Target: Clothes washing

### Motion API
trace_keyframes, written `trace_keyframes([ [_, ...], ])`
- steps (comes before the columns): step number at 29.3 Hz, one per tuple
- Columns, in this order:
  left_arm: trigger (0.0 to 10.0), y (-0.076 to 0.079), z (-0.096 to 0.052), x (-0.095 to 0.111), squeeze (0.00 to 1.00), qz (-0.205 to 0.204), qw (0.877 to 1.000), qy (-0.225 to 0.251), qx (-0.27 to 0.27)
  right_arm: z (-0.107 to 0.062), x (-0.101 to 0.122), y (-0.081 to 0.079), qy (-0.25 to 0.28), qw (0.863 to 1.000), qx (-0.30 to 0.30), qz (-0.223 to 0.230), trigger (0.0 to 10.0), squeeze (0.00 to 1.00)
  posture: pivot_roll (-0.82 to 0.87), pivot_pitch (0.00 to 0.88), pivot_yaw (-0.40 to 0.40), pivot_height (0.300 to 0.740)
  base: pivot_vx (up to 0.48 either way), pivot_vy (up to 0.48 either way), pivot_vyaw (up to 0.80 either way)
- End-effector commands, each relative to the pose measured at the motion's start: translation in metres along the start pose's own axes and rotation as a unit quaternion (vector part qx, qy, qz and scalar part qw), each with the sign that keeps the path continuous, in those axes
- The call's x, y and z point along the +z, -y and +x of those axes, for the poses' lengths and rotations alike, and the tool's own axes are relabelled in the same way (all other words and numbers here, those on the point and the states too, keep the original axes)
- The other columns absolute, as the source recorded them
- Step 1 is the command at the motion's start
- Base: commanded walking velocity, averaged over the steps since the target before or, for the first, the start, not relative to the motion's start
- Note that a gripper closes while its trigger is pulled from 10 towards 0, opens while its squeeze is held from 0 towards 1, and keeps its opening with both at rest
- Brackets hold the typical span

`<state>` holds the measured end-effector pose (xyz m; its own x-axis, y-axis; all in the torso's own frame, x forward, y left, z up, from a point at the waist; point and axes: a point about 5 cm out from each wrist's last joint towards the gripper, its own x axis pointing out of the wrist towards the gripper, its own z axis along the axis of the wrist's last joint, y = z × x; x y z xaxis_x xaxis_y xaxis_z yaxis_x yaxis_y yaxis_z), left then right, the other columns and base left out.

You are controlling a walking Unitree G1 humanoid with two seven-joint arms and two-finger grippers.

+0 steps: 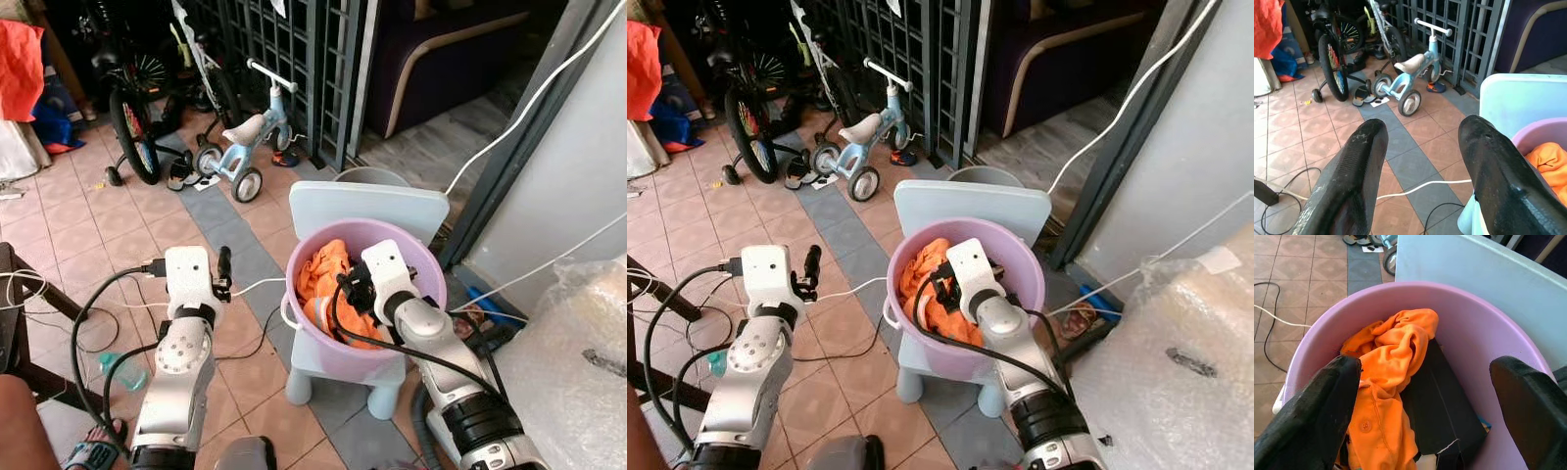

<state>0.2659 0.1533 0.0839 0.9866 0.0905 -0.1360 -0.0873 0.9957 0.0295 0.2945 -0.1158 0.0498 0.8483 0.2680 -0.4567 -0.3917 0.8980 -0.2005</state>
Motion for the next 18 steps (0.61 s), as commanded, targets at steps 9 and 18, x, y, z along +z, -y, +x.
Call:
trace_keyframes([
  [9, 10.0, -0.009, -0.021, -0.006, 0.0, 0.008, 0.999, -0.032, 0.02, -0.005, -0.026, -0.026, -0.072, 0.991, 0.114, -0.025, 10.0, 0.0, 0.07, 0.185, -0.005, 0.74, 0.0, 0.0, 0.0],
  [18, 10.0, -0.032, -0.061, -0.017, 0.0, 0.028, 0.996, -0.077, 0.045, -0.007, -0.035, -0.043, -0.083, 0.984, 0.154, -0.026, 10.0, 0.0, 0.14, 0.243, -0.017, 0.74, 0.0, 0.0, 0.0],
])
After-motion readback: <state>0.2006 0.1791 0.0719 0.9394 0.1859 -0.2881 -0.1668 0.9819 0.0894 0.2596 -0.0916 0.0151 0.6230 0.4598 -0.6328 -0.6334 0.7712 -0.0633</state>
